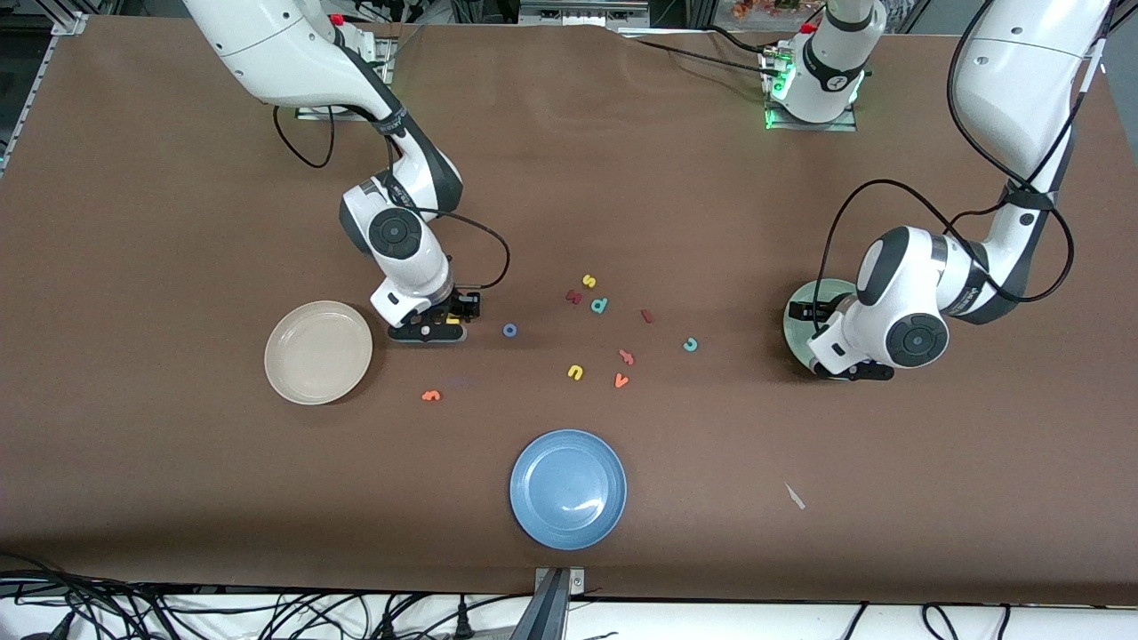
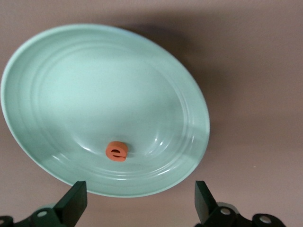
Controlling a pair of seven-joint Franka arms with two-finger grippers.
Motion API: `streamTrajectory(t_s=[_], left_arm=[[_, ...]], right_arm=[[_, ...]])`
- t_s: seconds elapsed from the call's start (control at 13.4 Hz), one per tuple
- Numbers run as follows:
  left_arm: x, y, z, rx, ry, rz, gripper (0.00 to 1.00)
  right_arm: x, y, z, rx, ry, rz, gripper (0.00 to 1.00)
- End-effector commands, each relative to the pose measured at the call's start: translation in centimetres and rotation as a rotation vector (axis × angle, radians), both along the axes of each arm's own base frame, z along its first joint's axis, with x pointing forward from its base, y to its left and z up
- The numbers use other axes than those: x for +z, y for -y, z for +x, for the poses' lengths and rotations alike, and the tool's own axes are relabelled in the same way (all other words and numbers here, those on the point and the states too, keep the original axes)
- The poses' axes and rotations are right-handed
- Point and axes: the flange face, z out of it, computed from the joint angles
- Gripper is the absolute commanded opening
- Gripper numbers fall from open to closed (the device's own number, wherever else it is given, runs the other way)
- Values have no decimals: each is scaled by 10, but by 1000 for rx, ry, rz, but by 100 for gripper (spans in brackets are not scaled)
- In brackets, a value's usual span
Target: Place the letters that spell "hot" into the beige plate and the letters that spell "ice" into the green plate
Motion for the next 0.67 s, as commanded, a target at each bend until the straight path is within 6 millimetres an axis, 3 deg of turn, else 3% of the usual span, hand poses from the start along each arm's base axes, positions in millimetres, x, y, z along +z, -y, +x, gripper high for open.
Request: streamTrajectory(t_s=[0.0,0.37,0.6], left_arm=[[17,1,1,-9,19,15,100],[18,5,0,-12,20,14,100],[25,6,2,-13,28,14,100]], right_arm=[[-3,-2,-4,3,16,-1,61],[-2,-2,-3,5,17,-1,42],[0,-2,-3,5,19,-1,23]])
